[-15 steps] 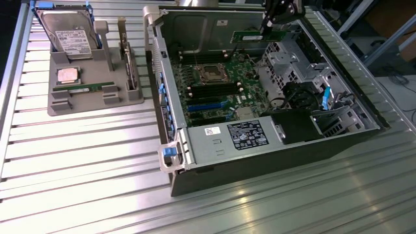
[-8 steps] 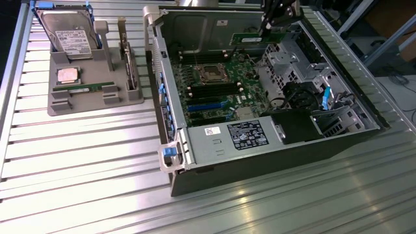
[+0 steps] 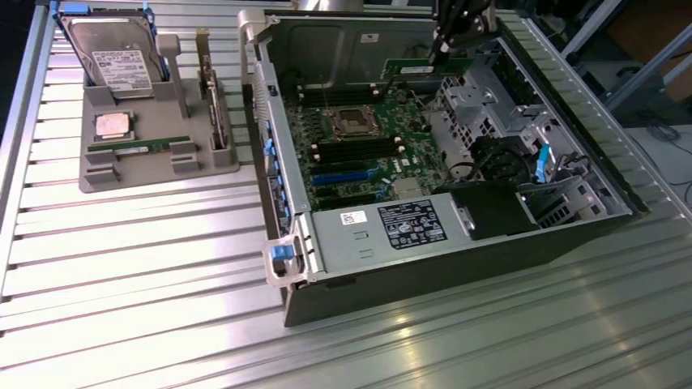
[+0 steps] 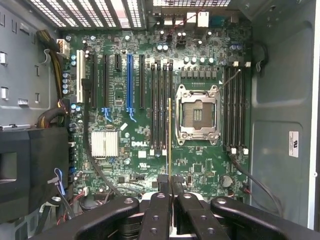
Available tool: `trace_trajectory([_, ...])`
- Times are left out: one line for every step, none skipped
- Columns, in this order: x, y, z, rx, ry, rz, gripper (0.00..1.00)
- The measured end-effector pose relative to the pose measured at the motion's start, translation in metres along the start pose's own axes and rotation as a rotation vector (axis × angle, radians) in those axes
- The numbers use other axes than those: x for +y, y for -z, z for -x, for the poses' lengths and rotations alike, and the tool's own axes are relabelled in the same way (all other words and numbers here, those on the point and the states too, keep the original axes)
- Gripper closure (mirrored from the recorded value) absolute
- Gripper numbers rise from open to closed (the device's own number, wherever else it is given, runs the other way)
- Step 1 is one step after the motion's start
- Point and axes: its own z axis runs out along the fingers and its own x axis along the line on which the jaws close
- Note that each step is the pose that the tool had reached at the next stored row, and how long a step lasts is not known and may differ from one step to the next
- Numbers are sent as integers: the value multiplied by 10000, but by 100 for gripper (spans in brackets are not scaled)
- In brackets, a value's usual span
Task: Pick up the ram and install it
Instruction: 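Insert the ram into the slot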
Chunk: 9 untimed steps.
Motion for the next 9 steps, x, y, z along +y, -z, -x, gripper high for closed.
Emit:
trace_trajectory([0, -7, 0, 0, 0, 0, 88])
trace_trajectory([-1, -14, 0, 0, 0, 0, 88])
trace_trajectory([-1, -22, 0, 0, 0, 0, 88])
trace_trajectory([-1, -28, 0, 1, 0, 0, 88])
trace_trajectory([-1, -35, 0, 0, 0, 0, 88])
trace_trajectory([-2, -39, 0, 0, 0, 0, 88])
trace_trajectory([-2, -45, 0, 0, 0, 0, 88])
trace_trajectory([-2, -58, 0, 0, 0, 0, 88])
trace_trajectory([-3, -66, 0, 0, 0, 0, 88])
